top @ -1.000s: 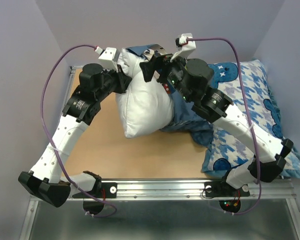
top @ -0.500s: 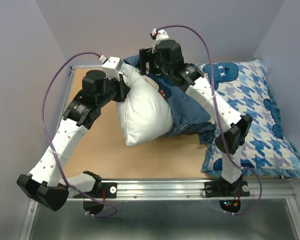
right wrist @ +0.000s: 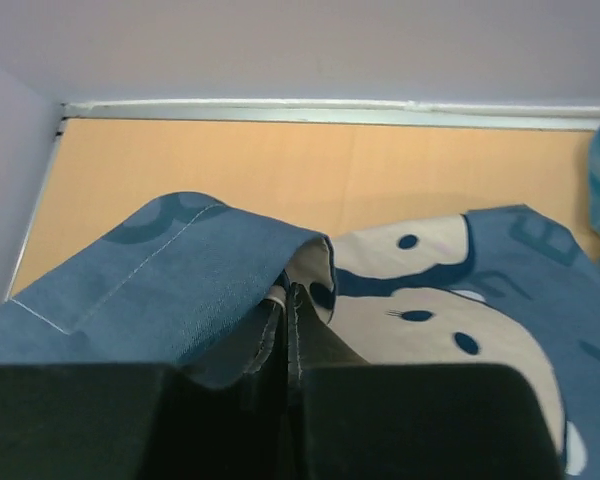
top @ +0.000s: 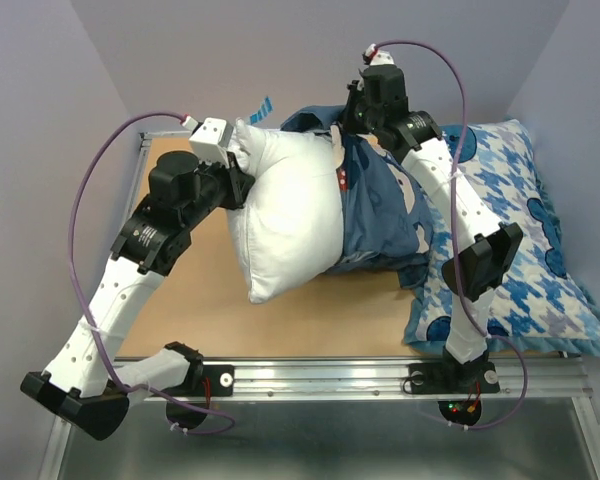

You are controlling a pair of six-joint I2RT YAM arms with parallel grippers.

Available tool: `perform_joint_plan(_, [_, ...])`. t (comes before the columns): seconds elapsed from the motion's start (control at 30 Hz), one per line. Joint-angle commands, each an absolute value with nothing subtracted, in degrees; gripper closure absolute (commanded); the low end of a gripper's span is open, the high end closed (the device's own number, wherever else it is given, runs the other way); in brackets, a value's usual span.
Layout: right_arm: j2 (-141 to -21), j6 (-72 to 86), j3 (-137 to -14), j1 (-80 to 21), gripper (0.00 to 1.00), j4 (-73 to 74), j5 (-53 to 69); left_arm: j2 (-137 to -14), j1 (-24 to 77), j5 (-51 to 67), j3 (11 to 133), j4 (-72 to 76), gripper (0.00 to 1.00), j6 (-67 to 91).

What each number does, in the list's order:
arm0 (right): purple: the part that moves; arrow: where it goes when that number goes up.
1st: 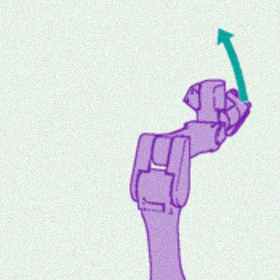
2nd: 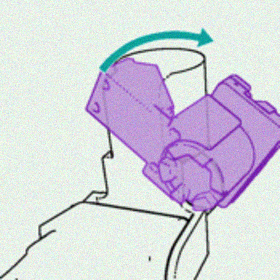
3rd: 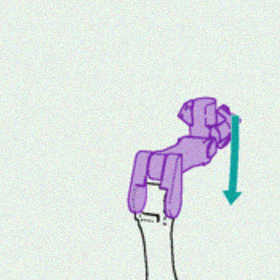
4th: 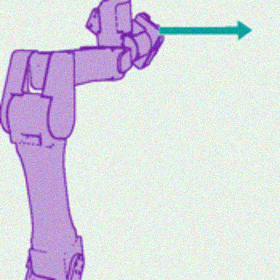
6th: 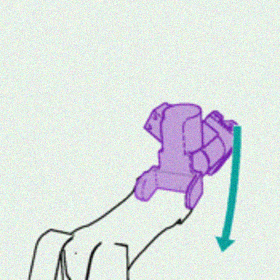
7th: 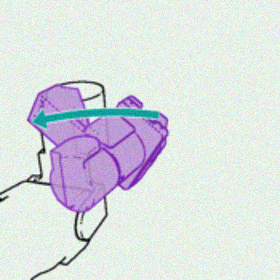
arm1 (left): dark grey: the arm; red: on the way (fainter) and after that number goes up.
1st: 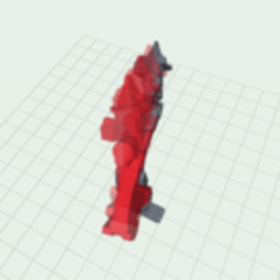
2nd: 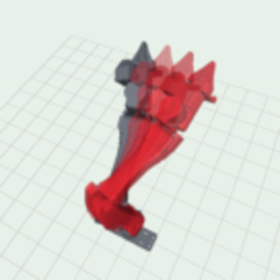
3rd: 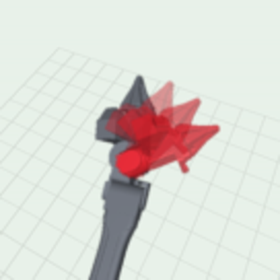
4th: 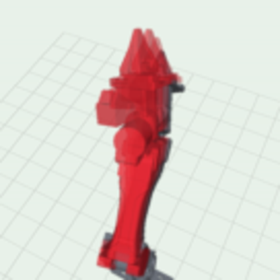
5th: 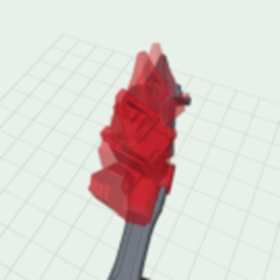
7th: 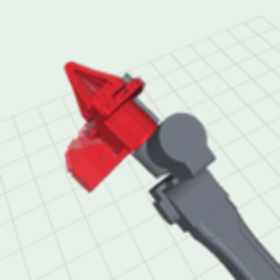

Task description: Remove the pillowcase from the pillow

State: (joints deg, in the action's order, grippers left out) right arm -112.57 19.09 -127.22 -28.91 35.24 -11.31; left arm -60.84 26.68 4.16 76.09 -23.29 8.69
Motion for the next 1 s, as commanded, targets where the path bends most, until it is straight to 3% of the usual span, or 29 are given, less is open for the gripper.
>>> perform_joint_plan(0.0, [-109.8, 22.3, -123.3, -23.4, 0.98, 34.8, -15.1, -56.5, 27.1, 0.9, 79.0, -23.7, 1.00, 9.1])
perform_joint_plan(0.3, [-115.2, 27.0, -118.2, -15.4, 0.99, 34.8, -13.1, -51.4, 27.0, -7.2, 84.4, -25.1, 1.00, 11.5])
perform_joint_plan(0.4, [-116.9, 28.1, -115.5, -14.1, 0.99, 34.8, -13.4, -51.7, 27.0, -16.4, 87.5, -26.6, 1.00, 14.0])
perform_joint_plan(0.43, [-117.2, 28.4, -115.1, -13.9, 0.99, 34.7, -13.4, -52.4, 26.9, -24.9, 89.0, -29.2, 1.00, 14.8])
perform_joint_plan(0.53, [-117.6, 30.2, -113.7, -13.4, 0.99, 34.5, -10.2, -60.5, 23.0, -33.3, 96.6, -32.7, 1.00, 14.1])
perform_joint_plan(0.63, [-115.5, 31.6, -109.5, -13.5, 1.00, 30.9, -4.8, -65.3, 15.2, -26.3, 98.1, -31.5, 1.00, 14.4])
perform_joint_plan(0.9, [-102.7, 33.8, -84.5, -14.8, 0.99, 12.1, 6.1, -79.8, 0.6, -12.7, 101.6, -28.4, 1.00, 17.3])
perform_joint_plan(0.97, [-102.3, 33.1, -83.0, -16.1, 0.99, 9.5, 6.9, -82.0, 0.5, -9.7, 100.9, -27.5, 0.94, 17.7])
